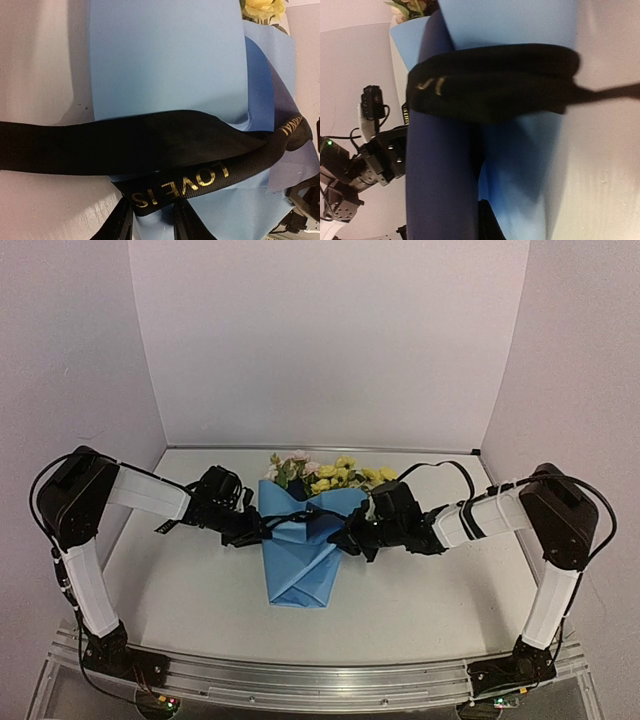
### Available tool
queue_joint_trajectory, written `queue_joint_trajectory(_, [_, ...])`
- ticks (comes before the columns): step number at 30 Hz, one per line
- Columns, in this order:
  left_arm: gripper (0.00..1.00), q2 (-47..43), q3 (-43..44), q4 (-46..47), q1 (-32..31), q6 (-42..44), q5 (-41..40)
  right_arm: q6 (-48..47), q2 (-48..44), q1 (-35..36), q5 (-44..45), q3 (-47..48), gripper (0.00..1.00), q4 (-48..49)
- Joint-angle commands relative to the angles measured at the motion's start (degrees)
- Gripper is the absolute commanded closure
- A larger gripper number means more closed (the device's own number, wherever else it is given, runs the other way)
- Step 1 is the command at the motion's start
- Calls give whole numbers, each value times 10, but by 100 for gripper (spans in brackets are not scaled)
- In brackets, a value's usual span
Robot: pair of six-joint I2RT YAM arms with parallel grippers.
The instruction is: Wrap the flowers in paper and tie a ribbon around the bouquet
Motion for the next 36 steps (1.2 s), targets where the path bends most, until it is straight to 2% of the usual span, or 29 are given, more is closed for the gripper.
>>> queue_joint_trajectory(1, [72,19,21,21,-8,-3,22,40,42,1,-68,35,100,124])
queue_joint_trajectory(4, [73,21,22,21,-10,-5,21,46,59,0,-73,40,100,130])
queue_joint_trajectory(6, [73,19,24,18,-10,-2,15,32,48,0,-60,35,96,109])
queue_joint_trajectory(12, [68,-8,43,-31,-10,23,-11,-76,-45,1,27,34,62,-93])
queue_joint_trajectory(14, [67,-14,54,-50,-10,36,-14,-105,-71,1,56,36,54,-146])
queue_joint_trajectory(23, [61,-65,78,-116,-13,84,0,-216,-182,12,194,39,31,-361])
queue_joint_trajectory(27, [61,-78,87,-129,-31,96,12,-315,-169,12,247,82,26,-398])
queue_joint_trajectory(31, [64,-57,112,-121,-55,103,46,-411,-111,12,269,151,23,-398])
queue_joint_trajectory(33, [67,-40,124,-109,-66,99,57,-451,-76,11,287,193,24,-398])
queue_joint_trajectory(36, [71,-10,150,-100,-84,95,63,-477,-19,2,266,255,31,-402])
